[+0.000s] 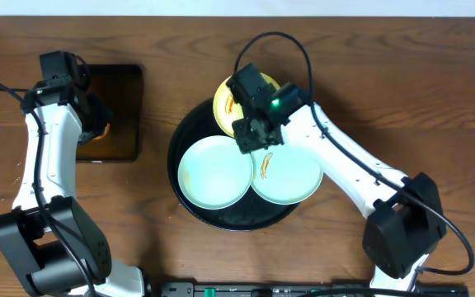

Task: Clean dirty plates on tray and stack at the side
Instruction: 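Grasp the rim of the left light-blue plate with the right gripper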

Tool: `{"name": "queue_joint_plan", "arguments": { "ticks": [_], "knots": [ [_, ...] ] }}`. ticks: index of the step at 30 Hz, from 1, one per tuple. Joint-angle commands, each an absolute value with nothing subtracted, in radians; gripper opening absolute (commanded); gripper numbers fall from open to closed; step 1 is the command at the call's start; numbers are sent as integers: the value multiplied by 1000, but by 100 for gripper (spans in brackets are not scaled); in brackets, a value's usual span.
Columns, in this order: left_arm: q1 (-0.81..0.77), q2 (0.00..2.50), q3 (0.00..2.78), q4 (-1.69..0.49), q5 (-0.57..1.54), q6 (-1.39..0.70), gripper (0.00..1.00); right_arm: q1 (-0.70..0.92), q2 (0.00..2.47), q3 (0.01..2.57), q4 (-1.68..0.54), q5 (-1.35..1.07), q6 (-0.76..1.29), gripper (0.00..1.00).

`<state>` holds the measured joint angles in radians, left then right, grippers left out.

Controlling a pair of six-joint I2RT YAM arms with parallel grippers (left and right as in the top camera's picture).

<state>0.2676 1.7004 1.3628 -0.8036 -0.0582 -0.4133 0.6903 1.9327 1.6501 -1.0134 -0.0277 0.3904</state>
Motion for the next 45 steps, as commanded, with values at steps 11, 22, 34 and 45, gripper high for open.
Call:
{"name": "queue_joint_plan", "arguments": {
  "ticks": [11,22,34,45],
  "knots": [
    [274,1712,1347,-806,-63,-397,8,805,2058,1623,-1043,117,637,51],
    [274,1712,1346,-806,-63,-397,8,844,2092,1621,-1068,178,688,47],
    [274,1712,1346,-806,-62,-397,8,845,2127,1621,-1055,127,695,35],
    [274,1712,1346,-806,-62,-397,8,846,2127,1582,-1036,123,695,34]
  ]
}}
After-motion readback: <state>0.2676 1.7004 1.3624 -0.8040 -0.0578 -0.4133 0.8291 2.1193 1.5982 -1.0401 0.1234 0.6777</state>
